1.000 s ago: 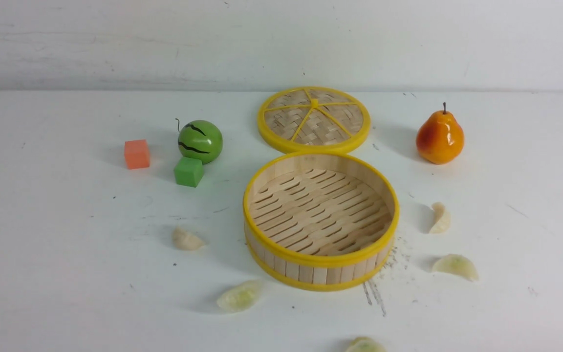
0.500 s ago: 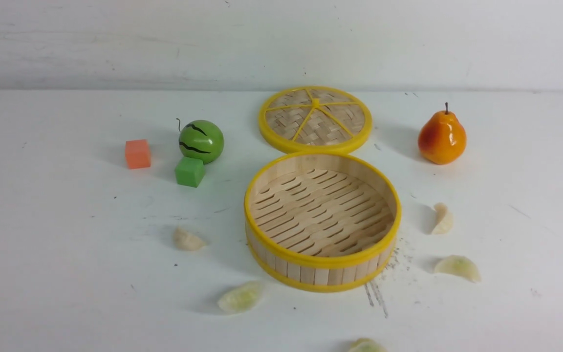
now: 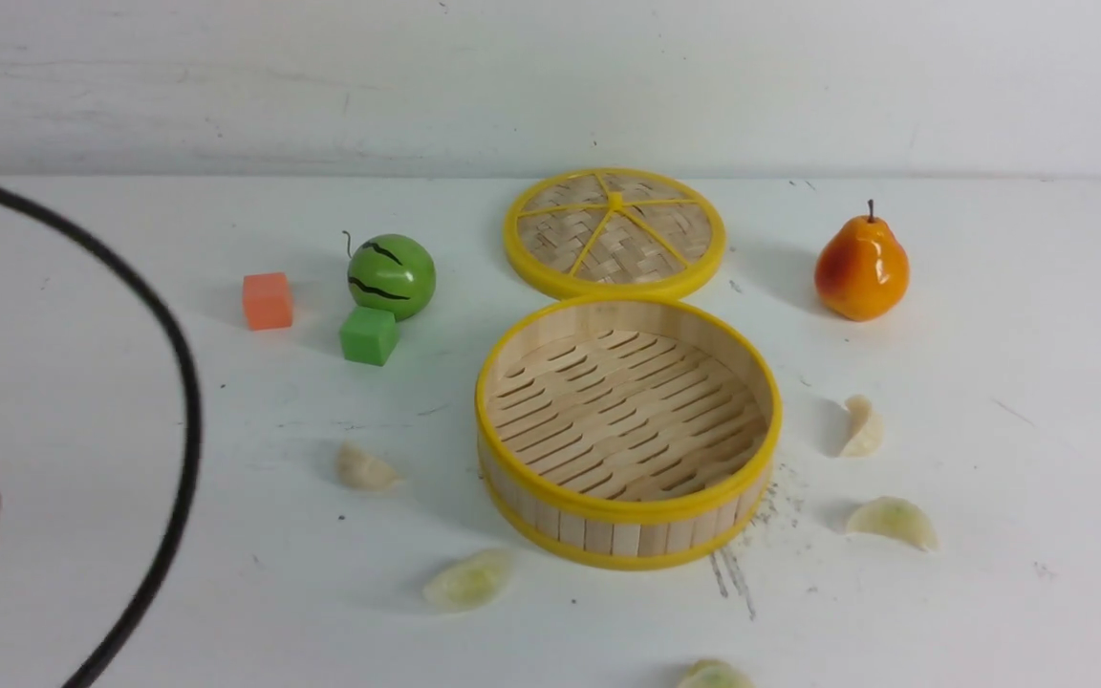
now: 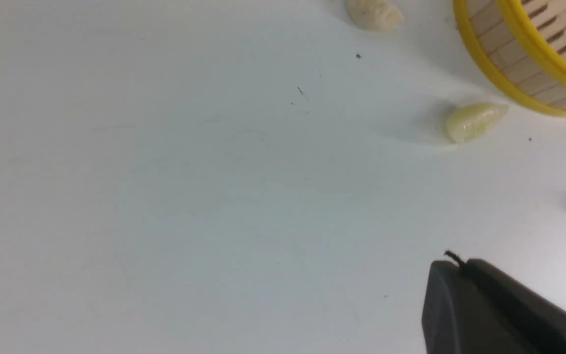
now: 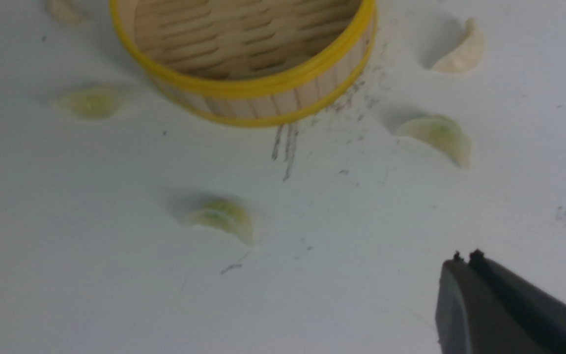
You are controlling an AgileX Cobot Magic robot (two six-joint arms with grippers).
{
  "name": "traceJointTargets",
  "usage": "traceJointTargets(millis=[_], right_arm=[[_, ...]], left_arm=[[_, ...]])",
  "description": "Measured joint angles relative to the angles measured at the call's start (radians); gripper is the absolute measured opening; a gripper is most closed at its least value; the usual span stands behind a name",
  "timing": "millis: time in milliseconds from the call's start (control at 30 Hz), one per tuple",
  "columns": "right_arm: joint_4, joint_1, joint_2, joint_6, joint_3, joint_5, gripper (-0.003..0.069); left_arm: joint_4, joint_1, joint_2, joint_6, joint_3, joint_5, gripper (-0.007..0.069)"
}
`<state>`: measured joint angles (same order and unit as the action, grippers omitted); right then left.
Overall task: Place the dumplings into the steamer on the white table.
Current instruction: 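Reach for and grasp a dumpling on the table with the left gripper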
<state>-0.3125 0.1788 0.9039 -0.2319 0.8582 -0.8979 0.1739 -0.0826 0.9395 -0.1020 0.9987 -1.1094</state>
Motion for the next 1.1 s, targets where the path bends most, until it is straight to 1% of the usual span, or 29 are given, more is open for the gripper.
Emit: traceJointTargets(millis=[100, 200, 267, 467, 567, 600, 633, 667, 800, 900, 967, 1100], right_arm=[[0.054, 0.102, 0.067, -0.002, 0.041, -0.052, -0.0017], [0.095, 0.15, 0.081, -0.002, 0.049, -0.066, -0.0015], [0.119, 0.162, 0.081, -0.002, 0.052, -0.073, -0.0015], [0.126, 0.165, 0.081, -0.002, 0.053, -0.067, -0.0015], [0.123, 0.167, 0.081, -0.002, 0.054, -0.058, -0.0013], [0.123, 0.167, 0.081, -0.002, 0.054, -0.055, -0.0013], [0.123, 0.167, 0.081, -0.002, 0.054, -0.054, -0.0012], [0.122, 0.167, 0.081, -0.002, 0.054, -0.054, -0.0011], [0.115, 0.172, 0.081, -0.002, 0.054, -0.054, -0.0008], [0.115, 0.185, 0.081, -0.002, 0.054, -0.054, -0.0005], [0.114, 0.195, 0.081, -0.002, 0.054, -0.056, -0.0003], [0.115, 0.201, 0.081, -0.002, 0.054, -0.058, -0.0002]], left_arm=[[-0.056, -0.087, 0.134, -0.042, 0.06, 0.0, -0.0011], [-0.095, -0.141, 0.265, -0.072, 0.115, 0.021, 0.0039], [-0.105, -0.172, 0.362, -0.094, 0.157, 0.045, 0.0111], [-0.112, -0.248, 0.631, -0.131, 0.306, 0.099, 0.0398], [-0.111, -0.266, 0.736, -0.162, 0.373, 0.112, 0.0479], [-0.111, -0.27, 0.787, -0.212, 0.413, 0.121, 0.0507], [-0.113, -0.27, 0.82, -0.24, 0.43, 0.127, 0.0517], [-0.115, -0.269, 0.868, -0.313, 0.47, 0.135, 0.0525], [-0.138, -0.25, 0.997, -0.5, 0.557, 0.148, 0.0532], [-0.174, -0.244, 1.052, -0.577, 0.579, 0.162, 0.0532], [-0.223, -0.241, 1.084, -0.621, 0.582, 0.169, 0.0532], [-0.252, -0.241, 1.14, -0.667, 0.584, 0.18, 0.0529]])
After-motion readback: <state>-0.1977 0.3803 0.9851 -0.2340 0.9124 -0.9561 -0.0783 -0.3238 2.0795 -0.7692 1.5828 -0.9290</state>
